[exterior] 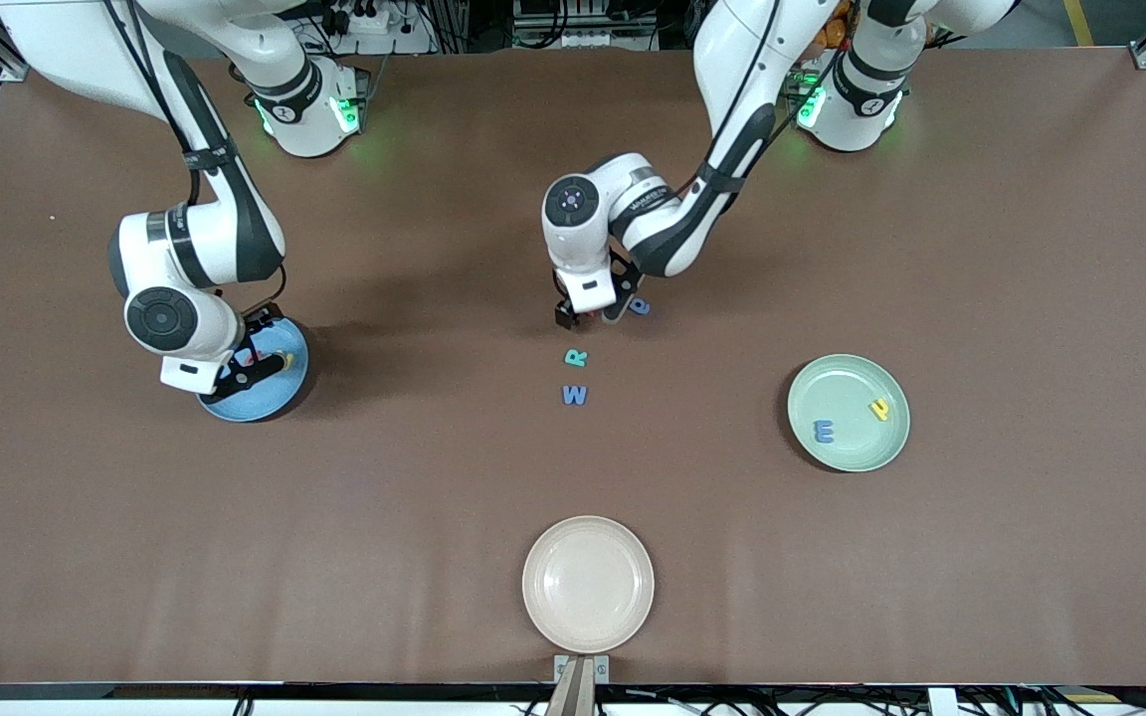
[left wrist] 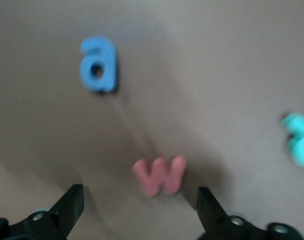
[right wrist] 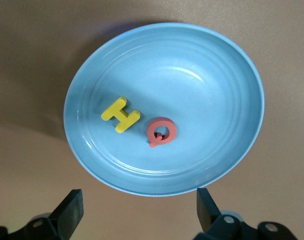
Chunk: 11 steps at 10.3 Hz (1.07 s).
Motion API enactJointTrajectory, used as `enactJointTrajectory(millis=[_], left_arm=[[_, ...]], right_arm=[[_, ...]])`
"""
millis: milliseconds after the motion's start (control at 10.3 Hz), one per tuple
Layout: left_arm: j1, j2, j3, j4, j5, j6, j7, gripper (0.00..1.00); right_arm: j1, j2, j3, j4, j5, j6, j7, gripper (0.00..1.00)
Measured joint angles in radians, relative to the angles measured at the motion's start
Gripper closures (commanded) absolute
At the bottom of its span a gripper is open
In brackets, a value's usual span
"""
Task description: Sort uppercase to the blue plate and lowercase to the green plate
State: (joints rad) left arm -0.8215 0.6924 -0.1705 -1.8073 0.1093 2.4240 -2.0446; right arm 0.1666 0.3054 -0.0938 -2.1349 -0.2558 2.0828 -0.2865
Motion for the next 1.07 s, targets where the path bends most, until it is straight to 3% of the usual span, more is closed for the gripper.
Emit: enactJointTrajectory(millis=[389,1070], left_arm=[[-0.002,-0.063,-0.012,-0.107,0.018,0.064,0.002,0.0],[0.031,-0.11,0.018,-0.127,0.039,0.133,0.002,0.0]], right_arm=[[0.009,-0.001,0.018,0.004,0.101,-0.059,0.096,0.01],[0.023,-0.014,0.252,0.008,0.212,-0.06,0.53,0.01]])
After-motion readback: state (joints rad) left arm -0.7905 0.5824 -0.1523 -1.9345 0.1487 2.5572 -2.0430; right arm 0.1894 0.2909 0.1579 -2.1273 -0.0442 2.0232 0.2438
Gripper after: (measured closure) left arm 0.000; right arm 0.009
